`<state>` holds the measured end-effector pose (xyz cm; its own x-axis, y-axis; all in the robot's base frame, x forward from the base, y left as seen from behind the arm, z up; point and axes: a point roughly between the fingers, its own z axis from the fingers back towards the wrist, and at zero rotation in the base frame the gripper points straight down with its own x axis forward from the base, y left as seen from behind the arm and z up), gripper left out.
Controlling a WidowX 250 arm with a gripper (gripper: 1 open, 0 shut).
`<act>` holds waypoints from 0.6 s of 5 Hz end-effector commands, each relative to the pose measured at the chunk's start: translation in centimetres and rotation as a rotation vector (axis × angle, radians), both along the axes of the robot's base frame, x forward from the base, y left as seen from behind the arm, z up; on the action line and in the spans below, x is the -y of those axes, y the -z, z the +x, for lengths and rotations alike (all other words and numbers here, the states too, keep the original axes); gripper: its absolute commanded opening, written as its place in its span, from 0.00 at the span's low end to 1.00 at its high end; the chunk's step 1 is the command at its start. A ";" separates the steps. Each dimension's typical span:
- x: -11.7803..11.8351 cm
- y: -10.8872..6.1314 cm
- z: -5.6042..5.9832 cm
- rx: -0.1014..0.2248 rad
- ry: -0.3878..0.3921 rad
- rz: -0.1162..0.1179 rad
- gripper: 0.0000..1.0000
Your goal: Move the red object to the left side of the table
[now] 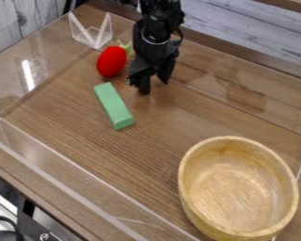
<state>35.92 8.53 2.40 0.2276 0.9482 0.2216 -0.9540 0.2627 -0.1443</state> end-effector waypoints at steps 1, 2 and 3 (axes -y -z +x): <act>0.5 -2.1 1.0 0.051 -0.010 0.004 0.00; 1.0 -3.5 1.1 0.050 -0.025 -0.021 0.00; 1.5 -5.2 1.2 0.053 -0.039 -0.051 0.00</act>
